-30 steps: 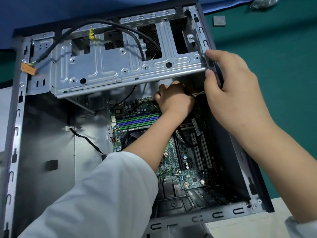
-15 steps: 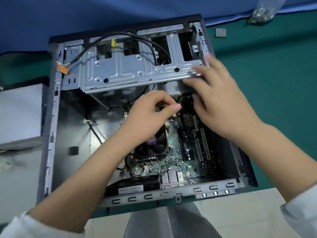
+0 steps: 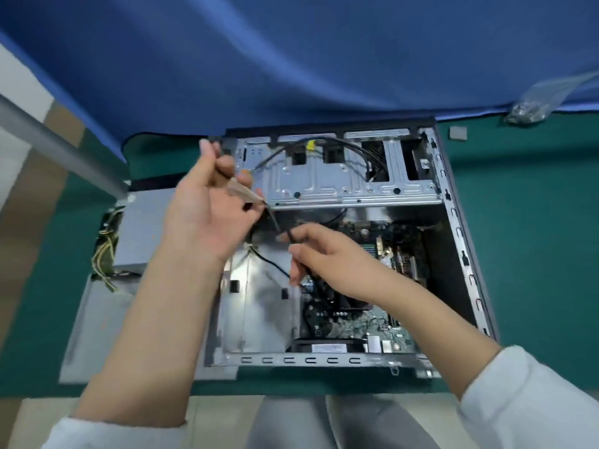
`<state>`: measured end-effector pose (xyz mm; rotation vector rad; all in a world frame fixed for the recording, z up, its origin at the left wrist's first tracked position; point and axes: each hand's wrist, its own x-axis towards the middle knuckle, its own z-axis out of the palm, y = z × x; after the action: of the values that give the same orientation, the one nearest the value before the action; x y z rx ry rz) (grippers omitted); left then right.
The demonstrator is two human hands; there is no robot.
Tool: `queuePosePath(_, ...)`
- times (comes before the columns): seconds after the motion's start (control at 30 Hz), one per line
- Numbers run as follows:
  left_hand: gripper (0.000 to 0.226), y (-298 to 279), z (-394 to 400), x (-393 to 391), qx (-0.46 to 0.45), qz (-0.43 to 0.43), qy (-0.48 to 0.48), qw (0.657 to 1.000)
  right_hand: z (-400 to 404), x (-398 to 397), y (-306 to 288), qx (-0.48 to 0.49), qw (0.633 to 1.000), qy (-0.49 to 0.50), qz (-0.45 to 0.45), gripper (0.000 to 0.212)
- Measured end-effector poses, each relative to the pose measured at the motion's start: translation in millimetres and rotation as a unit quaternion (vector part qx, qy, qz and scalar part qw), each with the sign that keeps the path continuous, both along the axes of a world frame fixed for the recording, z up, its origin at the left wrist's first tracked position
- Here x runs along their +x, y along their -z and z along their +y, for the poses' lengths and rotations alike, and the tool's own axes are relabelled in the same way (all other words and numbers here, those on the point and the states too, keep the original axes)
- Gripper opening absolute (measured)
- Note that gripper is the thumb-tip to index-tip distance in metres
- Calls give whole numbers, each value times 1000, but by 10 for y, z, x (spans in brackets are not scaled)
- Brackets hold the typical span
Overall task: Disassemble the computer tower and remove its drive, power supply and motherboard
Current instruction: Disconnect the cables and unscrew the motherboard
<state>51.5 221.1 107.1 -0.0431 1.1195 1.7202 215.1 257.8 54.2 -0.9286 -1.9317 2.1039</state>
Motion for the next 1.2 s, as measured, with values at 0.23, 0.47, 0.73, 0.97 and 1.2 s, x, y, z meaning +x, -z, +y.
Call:
queuePosePath(0.23, 39, 158, -184, -372, -177, 19, 42, 983, -102, -438, -152, -33, 998, 50, -14, 17)
queuePosePath(0.47, 53, 309, -291, -401, -161, -63, 102, 980, -222, -824, -172, -93, 990, 98, -41, 19)
queuePosePath(0.73, 19, 371, -351, -527, -171, 65, 153, 971, -348, -1043, -138, 23, 994, 44, -102, 15)
queuePosePath(0.97, 31, 489, -323, -867, -281, 310, 240, 876, -353, -977, -144, 124, 973, -92, -172, 14)
queuePosePath(1.2, 28, 729, -313, -762, -305, 508, 256, 764, -351, -1124, -20, 56, 981, -15, -183, 15)
